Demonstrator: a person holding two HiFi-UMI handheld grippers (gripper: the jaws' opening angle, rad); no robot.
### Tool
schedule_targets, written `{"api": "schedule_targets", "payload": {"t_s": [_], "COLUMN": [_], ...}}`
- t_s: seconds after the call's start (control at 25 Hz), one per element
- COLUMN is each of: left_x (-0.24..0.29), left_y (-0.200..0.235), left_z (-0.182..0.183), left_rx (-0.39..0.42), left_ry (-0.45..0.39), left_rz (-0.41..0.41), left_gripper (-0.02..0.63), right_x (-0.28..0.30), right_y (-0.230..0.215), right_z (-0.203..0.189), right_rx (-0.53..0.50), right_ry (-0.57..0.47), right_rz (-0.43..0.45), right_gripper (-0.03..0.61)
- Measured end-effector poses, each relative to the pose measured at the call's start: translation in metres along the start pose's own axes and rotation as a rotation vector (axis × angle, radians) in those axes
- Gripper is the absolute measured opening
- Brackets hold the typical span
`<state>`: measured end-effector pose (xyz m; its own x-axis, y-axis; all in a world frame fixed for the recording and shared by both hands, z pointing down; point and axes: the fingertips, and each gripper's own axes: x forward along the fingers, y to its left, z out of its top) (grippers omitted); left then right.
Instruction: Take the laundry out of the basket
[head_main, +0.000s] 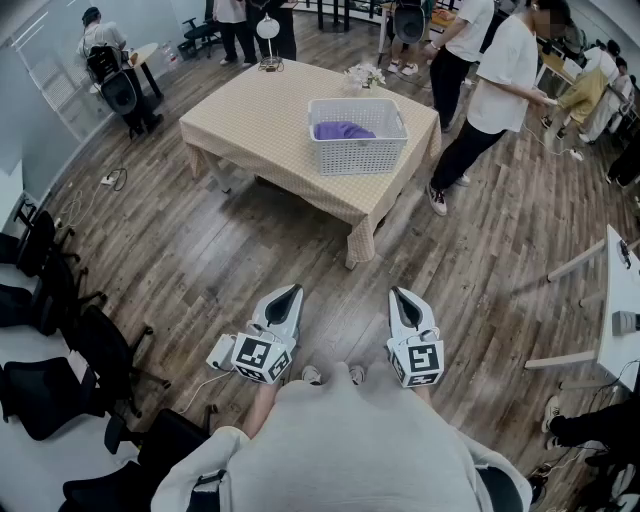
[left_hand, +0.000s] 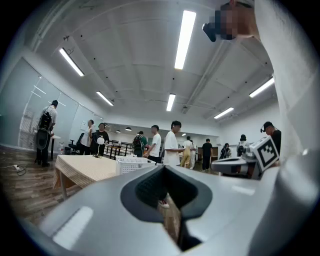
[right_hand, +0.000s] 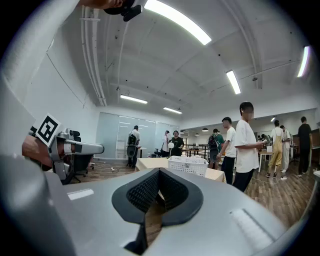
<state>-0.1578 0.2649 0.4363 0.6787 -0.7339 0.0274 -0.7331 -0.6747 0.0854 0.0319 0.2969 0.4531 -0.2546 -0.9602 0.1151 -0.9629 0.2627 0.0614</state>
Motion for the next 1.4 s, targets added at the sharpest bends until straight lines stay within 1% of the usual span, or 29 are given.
{"api": "schedule_targets", "payload": {"t_s": [0.52,0.6,0.72,0.84,1.08,1.4], "left_x": [-0.004,-0.004,0.000,0.004,0.018,0.043], "left_y": [-0.007,-0.007,-0.010,-0.015,-0.030,-0.050], "left_z": [-0.007,-0.008,-0.009,-0.009,-0.007,-0.012], "left_rx": [-0.005,-0.004,-0.006,-0.006,0.000,-0.002], "left_ry": [0.013,0.014,0.014,0.015,0.008,0.013], "left_rz": [-0.005,0.001,0.002,0.002,0.003,0.009], "left_gripper": [0.009,0.010,0.010,0.009,0.010,0.009], "right_x": [-0.003,-0.003,-0.005,-0.007,-0.007,-0.009], "right_y": [0.009,0.010,0.009,0.007,-0.012,-0.043], "right_z": [-0.005,-0.004,0.002,0.006,0.004,-0.003], "right_rx": [-0.009,0.006,0.059,0.066,0.055,0.035], "right_ry": [0.010,-0.006,-0.065,-0.096,-0.094,-0.095], "right_rz": [0.023,0.038,0.082,0.107,0.108,0.131], "right_gripper": [-0.002,-0.003,-0.002,-0.002,-0.002,-0.002]}}
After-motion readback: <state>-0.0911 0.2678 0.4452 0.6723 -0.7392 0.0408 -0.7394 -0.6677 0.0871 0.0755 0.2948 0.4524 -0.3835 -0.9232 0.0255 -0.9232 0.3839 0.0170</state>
